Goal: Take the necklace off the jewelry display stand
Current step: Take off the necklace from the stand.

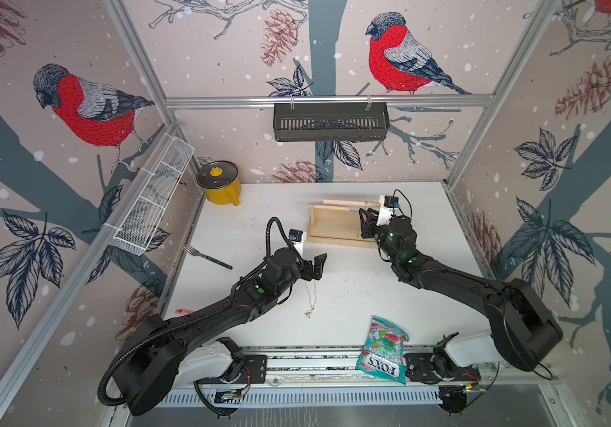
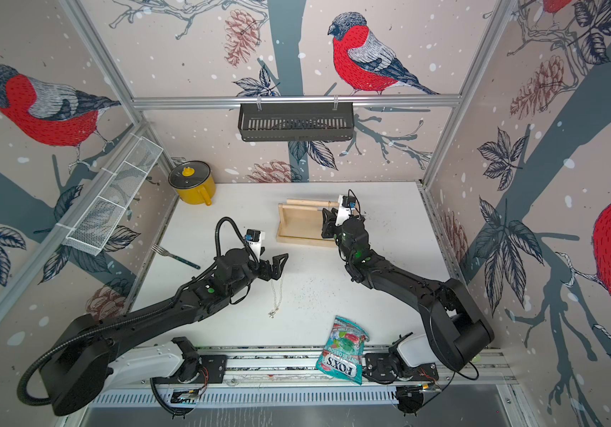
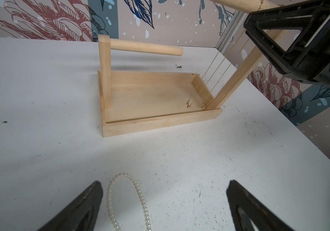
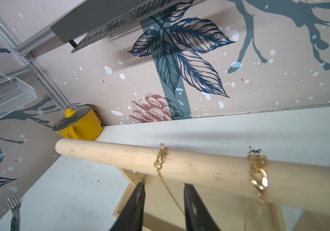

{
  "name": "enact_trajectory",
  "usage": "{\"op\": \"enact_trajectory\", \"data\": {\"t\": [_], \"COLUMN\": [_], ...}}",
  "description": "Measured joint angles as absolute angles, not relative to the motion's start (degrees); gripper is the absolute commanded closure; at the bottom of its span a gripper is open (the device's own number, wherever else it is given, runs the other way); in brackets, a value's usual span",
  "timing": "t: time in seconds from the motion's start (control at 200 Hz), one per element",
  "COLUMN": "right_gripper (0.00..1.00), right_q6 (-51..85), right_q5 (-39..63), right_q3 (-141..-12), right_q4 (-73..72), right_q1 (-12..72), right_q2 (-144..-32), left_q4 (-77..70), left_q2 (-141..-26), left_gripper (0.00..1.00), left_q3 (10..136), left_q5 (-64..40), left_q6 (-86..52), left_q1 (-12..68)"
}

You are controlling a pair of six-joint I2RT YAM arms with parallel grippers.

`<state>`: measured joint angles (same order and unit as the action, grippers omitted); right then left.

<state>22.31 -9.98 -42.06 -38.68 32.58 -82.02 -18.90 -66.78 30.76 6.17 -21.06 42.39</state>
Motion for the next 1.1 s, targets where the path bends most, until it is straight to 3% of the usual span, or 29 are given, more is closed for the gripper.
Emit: {"op": "enact_trajectory", "data": {"t": [0.635,1.096], "right_gripper": [0.75,0.89], "right_q6": [22.1,22.3], "right_q5": [-11.5,-12.0], "right_q3": [-43.6,-43.9], "right_q4": [-39.7,-40.1], "right_q1": [32.2,32.1], "right_q2": [-84.4,-84.8], "left_q4": [-18.8,-18.7], "left_q2": [-67.5,-67.2], "left_gripper": [0.03,0.03], "left_q3": [30.7,30.3], "left_q5": [6.0,6.0], "left_q6": [-21.2,-21.2], "left_q1": [42.4,42.4]}}
